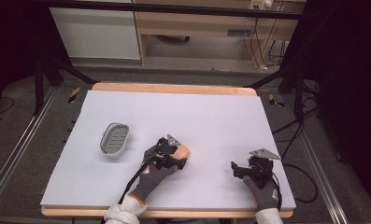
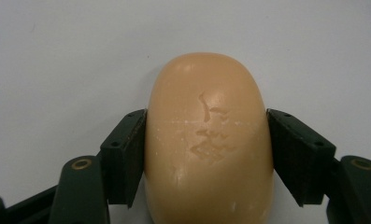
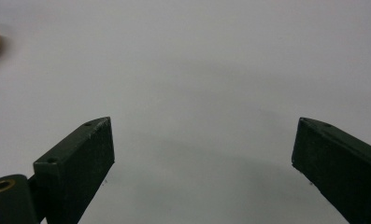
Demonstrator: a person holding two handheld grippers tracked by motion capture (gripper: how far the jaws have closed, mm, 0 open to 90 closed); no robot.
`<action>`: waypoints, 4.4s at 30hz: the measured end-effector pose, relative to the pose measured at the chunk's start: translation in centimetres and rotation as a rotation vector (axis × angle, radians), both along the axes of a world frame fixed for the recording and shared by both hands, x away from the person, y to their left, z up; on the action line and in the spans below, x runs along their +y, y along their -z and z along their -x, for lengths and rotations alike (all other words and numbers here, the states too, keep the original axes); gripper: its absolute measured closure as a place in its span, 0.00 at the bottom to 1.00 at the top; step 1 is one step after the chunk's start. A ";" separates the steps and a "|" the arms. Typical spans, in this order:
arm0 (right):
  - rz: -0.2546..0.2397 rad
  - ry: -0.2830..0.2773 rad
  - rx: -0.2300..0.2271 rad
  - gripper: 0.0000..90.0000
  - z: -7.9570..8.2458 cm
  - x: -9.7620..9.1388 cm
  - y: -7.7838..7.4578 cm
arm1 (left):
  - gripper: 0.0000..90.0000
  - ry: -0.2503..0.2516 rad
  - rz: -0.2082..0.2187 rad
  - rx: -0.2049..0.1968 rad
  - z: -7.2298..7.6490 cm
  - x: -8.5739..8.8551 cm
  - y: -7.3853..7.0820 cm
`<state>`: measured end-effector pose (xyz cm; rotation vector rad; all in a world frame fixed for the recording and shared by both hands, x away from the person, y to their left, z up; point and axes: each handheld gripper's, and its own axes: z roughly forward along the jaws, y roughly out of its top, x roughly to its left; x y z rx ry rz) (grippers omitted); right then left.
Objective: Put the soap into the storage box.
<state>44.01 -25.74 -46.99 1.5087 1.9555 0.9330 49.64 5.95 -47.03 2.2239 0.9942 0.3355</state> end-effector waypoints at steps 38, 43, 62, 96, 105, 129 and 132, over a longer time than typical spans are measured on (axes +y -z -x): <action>0.001 0.003 -0.003 0.07 0.0 0.1 0.0 | 0.35 -0.028 0.097 -0.075 2.3 5.3 -5.3; 0.001 0.004 -0.003 0.07 0.0 0.1 0.0 | 0.35 -0.031 0.089 -0.079 2.6 6.0 -5.5; 0.006 0.001 0.000 0.07 0.0 0.1 0.0 | 0.35 -0.105 0.144 -0.116 3.9 11.0 -6.6; 0.008 -0.020 0.003 0.07 0.0 0.6 0.1 | 0.35 -0.315 0.169 -0.125 0.7 18.2 -6.7; 0.006 -0.021 0.005 0.07 0.0 0.6 0.1 | 0.35 -0.341 0.160 -0.121 0.3 19.0 -6.2; 0.006 -0.026 0.007 0.07 0.0 0.6 0.1 | 0.35 -0.379 0.119 -0.091 -0.5 19.6 -4.6; 0.011 -0.029 0.006 0.07 0.0 0.6 0.2 | 0.35 -0.384 0.115 -0.088 -0.6 19.7 -4.4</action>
